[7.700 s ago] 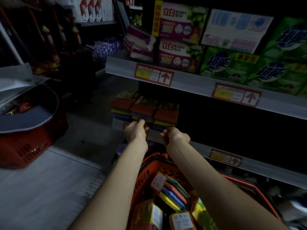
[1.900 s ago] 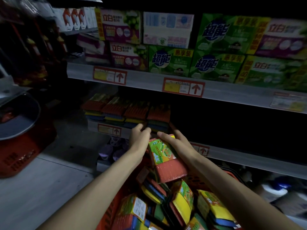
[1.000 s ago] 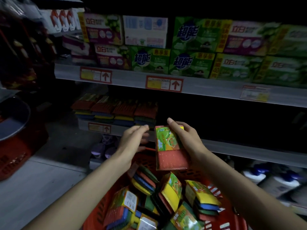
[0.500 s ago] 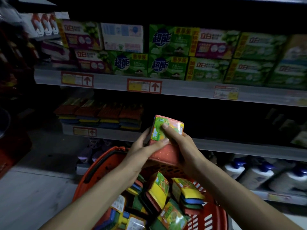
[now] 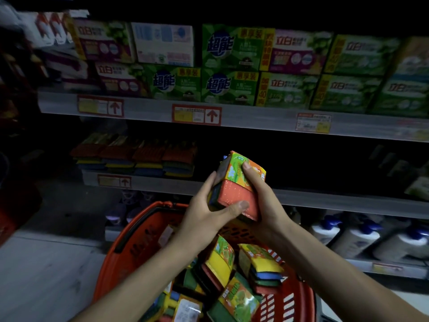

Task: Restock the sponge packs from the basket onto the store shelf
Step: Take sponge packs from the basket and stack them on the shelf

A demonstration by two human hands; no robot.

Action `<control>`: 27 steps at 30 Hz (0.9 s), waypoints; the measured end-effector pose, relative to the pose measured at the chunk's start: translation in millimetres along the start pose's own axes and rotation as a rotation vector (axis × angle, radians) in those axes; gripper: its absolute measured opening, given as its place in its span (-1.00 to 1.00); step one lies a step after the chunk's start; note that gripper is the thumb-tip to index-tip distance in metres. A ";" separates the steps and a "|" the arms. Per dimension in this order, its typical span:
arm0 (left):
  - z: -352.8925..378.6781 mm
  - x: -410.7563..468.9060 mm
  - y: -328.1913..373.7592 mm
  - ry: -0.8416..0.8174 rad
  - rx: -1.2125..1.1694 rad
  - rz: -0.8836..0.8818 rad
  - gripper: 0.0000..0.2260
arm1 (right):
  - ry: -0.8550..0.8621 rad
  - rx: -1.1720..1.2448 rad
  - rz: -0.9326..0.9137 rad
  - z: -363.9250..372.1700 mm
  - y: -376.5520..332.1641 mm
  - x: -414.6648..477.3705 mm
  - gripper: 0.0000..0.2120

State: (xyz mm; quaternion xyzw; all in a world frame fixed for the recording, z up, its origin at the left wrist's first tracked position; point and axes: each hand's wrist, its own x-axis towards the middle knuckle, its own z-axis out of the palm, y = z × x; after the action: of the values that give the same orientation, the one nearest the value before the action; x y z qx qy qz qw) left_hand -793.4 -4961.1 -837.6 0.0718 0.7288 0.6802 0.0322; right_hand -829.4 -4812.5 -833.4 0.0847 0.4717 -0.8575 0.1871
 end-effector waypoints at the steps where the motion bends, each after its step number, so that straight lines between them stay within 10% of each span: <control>1: -0.1 0.6 -0.4 0.007 -0.001 -0.001 -0.07 | 0.004 -0.011 -0.003 0.6 0.8 0.8 -0.58; 16: 6.3 5.3 -13.8 0.132 -0.158 -0.251 -0.59 | 0.140 -0.187 -0.044 -1.5 7.3 19.4 -0.35; 27: -0.2 7.9 -10.6 0.102 -0.234 -0.348 -0.50 | 0.135 -0.218 0.017 1.7 6.5 28.4 -0.29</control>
State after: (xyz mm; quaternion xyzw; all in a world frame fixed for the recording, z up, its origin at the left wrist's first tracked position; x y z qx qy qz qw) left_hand -801.9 -4960.9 -847.7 -0.0939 0.6470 0.7470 0.1206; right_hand -852.8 -4823.9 -846.6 0.1256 0.5730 -0.7918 0.1702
